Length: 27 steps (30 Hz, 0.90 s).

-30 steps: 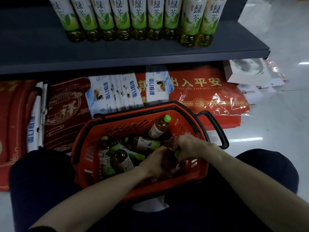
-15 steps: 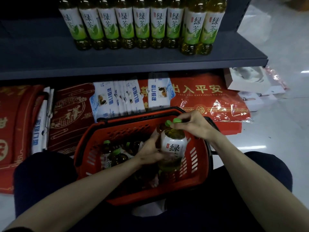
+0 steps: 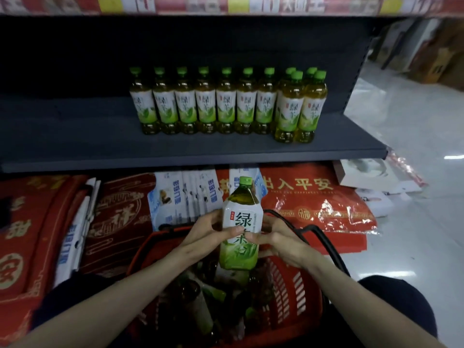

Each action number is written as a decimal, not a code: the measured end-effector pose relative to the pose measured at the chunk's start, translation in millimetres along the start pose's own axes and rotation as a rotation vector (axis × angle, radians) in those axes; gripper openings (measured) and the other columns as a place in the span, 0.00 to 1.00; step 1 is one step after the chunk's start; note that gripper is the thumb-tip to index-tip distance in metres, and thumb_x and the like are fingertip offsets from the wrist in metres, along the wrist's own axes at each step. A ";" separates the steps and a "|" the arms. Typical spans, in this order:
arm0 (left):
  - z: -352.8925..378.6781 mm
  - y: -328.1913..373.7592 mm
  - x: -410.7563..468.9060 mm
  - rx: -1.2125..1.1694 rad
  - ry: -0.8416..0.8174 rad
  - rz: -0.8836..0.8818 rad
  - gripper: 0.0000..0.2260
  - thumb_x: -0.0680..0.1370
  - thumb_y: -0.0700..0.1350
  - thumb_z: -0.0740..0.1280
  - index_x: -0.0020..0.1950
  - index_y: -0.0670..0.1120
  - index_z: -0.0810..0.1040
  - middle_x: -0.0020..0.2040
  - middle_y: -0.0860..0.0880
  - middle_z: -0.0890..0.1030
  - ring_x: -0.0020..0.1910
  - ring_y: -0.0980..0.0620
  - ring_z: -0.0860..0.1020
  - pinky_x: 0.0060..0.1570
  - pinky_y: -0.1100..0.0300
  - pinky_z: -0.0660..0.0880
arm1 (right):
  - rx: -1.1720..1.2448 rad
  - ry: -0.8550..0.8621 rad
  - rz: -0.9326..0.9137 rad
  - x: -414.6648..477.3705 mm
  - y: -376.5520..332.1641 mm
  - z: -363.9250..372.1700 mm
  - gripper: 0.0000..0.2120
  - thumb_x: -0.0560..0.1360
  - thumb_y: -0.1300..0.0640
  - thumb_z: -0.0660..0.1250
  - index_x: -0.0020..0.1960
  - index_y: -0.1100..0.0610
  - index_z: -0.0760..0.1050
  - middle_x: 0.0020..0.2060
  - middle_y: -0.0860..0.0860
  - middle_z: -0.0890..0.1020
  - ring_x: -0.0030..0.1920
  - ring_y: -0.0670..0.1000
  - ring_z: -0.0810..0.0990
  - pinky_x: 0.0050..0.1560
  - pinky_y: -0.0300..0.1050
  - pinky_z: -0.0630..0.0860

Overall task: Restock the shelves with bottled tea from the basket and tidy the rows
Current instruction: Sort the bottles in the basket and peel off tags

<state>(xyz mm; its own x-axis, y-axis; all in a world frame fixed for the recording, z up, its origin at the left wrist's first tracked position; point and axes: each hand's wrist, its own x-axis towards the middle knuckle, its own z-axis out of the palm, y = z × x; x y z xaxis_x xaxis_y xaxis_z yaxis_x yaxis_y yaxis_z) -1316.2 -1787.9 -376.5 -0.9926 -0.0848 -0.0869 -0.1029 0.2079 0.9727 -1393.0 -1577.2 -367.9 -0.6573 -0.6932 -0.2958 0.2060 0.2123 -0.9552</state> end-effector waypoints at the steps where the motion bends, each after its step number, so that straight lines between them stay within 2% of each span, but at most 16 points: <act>1: -4.7 10.7 1.5 0.020 0.004 0.016 0.21 0.75 0.52 0.79 0.66 0.51 0.82 0.60 0.53 0.87 0.60 0.53 0.84 0.64 0.46 0.80 | -0.013 0.017 -0.027 1.3 -7.8 2.9 0.27 0.75 0.56 0.77 0.72 0.50 0.75 0.63 0.50 0.84 0.63 0.54 0.84 0.62 0.66 0.80; 3: -18.9 38.0 6.4 0.040 0.034 0.071 0.19 0.75 0.51 0.78 0.65 0.51 0.81 0.58 0.53 0.87 0.58 0.53 0.86 0.62 0.47 0.82 | -0.039 0.072 -0.095 5.4 -34.9 6.3 0.24 0.77 0.58 0.76 0.71 0.51 0.75 0.62 0.50 0.85 0.61 0.54 0.85 0.60 0.63 0.82; 5: -35.5 73.5 14.6 0.032 0.087 0.129 0.22 0.74 0.54 0.80 0.65 0.51 0.81 0.57 0.52 0.88 0.57 0.52 0.86 0.60 0.45 0.82 | -0.046 0.141 -0.192 9.3 -73.4 9.2 0.21 0.78 0.60 0.74 0.69 0.53 0.76 0.61 0.52 0.86 0.60 0.54 0.86 0.59 0.56 0.83; 8: -61.8 135.2 27.7 -0.003 0.152 0.255 0.23 0.75 0.55 0.78 0.68 0.52 0.79 0.60 0.53 0.87 0.58 0.53 0.85 0.59 0.47 0.83 | -0.072 0.205 -0.372 10.7 -146.4 14.4 0.16 0.79 0.61 0.73 0.66 0.54 0.78 0.56 0.51 0.88 0.57 0.52 0.87 0.51 0.44 0.84; 10: -77.6 178.2 31.1 -0.040 0.178 0.352 0.25 0.74 0.56 0.76 0.70 0.53 0.77 0.61 0.53 0.86 0.59 0.55 0.85 0.56 0.53 0.83 | -0.039 0.204 -0.477 8.2 -195.9 19.6 0.15 0.80 0.64 0.70 0.66 0.56 0.78 0.55 0.52 0.88 0.57 0.52 0.87 0.51 0.45 0.84; 12: -95.7 220.6 33.5 -0.039 0.211 0.454 0.26 0.75 0.56 0.74 0.72 0.52 0.75 0.60 0.54 0.86 0.58 0.56 0.85 0.54 0.56 0.83 | -0.031 0.199 -0.585 5.5 -244.2 25.3 0.16 0.80 0.67 0.69 0.68 0.59 0.77 0.57 0.55 0.87 0.58 0.53 0.87 0.56 0.47 0.84; 15: -125.4 280.4 36.5 0.018 0.245 0.589 0.30 0.76 0.63 0.73 0.74 0.54 0.73 0.64 0.52 0.85 0.61 0.50 0.84 0.58 0.46 0.82 | -0.066 0.194 -0.713 -0.1 -310.6 35.1 0.18 0.80 0.65 0.70 0.69 0.59 0.77 0.57 0.55 0.87 0.57 0.54 0.87 0.57 0.51 0.84; 18: -153.9 333.4 40.0 0.066 0.290 0.689 0.32 0.75 0.66 0.71 0.76 0.54 0.72 0.65 0.52 0.84 0.63 0.51 0.84 0.62 0.44 0.81 | -0.097 0.189 -0.806 -2.9 -370.0 45.4 0.17 0.81 0.63 0.70 0.69 0.59 0.78 0.57 0.54 0.87 0.56 0.53 0.87 0.54 0.48 0.85; 21: -177.5 375.2 49.8 0.087 0.355 0.778 0.28 0.78 0.63 0.68 0.74 0.51 0.74 0.64 0.52 0.84 0.62 0.52 0.84 0.61 0.48 0.81 | -0.138 0.212 -0.876 4.9 -422.0 53.3 0.15 0.81 0.64 0.69 0.68 0.61 0.78 0.58 0.54 0.87 0.56 0.51 0.87 0.54 0.46 0.85; 24: -201.1 404.0 67.1 0.143 0.384 0.794 0.20 0.84 0.57 0.64 0.74 0.50 0.74 0.64 0.51 0.84 0.62 0.51 0.84 0.61 0.52 0.82 | -0.177 0.247 -0.893 22.2 -461.0 57.8 0.15 0.81 0.62 0.70 0.67 0.59 0.79 0.58 0.55 0.87 0.55 0.52 0.87 0.53 0.48 0.85; 27: -222.0 415.6 90.0 0.177 0.413 0.792 0.21 0.84 0.58 0.63 0.74 0.51 0.75 0.64 0.52 0.84 0.62 0.52 0.83 0.63 0.50 0.80 | -0.213 0.302 -0.867 45.3 -483.9 58.7 0.15 0.81 0.61 0.70 0.67 0.61 0.79 0.58 0.57 0.86 0.50 0.51 0.88 0.45 0.44 0.86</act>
<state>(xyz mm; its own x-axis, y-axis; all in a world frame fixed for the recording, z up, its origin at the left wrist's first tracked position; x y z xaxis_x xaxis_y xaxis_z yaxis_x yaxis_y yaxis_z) -1434.0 -1925.5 67.7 -0.6787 -0.1889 0.7097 0.5567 0.4979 0.6649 -1479.9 -1751.8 81.1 -0.6855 -0.4669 0.5586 -0.5600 -0.1522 -0.8144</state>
